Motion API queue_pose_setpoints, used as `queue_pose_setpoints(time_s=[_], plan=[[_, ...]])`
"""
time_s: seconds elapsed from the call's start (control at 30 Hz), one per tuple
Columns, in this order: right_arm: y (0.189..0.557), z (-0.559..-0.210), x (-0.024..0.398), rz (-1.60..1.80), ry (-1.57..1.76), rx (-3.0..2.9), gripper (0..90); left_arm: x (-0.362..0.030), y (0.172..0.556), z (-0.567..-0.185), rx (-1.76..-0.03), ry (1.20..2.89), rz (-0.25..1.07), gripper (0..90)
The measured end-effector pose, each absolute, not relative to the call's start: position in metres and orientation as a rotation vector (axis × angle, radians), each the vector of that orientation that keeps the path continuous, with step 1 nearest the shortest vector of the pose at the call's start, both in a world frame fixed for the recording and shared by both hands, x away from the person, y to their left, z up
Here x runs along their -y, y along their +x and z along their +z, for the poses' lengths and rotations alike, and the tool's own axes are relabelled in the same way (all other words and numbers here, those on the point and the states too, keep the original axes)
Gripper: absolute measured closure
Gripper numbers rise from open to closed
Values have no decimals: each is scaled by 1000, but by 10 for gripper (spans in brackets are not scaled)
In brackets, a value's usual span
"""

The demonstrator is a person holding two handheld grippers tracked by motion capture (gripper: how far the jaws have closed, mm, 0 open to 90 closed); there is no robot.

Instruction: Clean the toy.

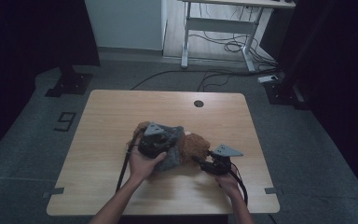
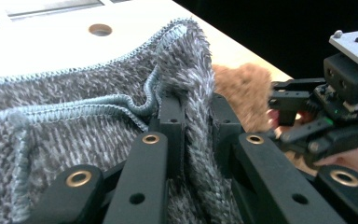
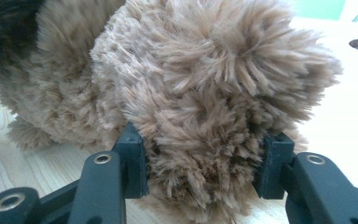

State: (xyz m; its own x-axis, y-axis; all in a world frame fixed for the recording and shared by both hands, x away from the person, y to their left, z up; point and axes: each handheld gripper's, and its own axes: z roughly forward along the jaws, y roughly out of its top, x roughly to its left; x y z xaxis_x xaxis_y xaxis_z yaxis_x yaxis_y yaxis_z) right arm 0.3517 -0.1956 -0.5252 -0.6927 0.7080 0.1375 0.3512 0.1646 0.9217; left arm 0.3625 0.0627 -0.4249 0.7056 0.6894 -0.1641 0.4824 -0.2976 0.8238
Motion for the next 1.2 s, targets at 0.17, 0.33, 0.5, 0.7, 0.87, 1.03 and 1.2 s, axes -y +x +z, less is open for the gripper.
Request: queue_pose_setpoints(time_s=[0.17, 0.33, 0.5, 0.7, 0.87, 1.03, 1.2], plan=[[355, -530, 202, 1502, 1092, -2118, 486, -48, 371, -434, -917, 1995, 313, 783], [356, -532, 204, 1520, 1087, -2128, 504, -80, 374, -444, -979, 1961, 319, 785], [355, -532, 202, 1515, 1055, -2145, 509, -114, 366, -442, -1019, 1936, 384, 789], [356, -532, 202, 1526, 1051, -2146, 508, -148, 364, -448, -1094, 1918, 401, 792], [355, -532, 201, 1530, 1041, -2145, 508, -158, 363, -450, -1120, 1891, 400, 793], [356, -532, 202, 1519, 1059, -2147, 509, -151, 355, -434, -1072, 1875, 420, 795], [357, -533, 203, 1519, 1081, -2145, 510, -105, 333, -399, -880, 1871, 428, 797]])
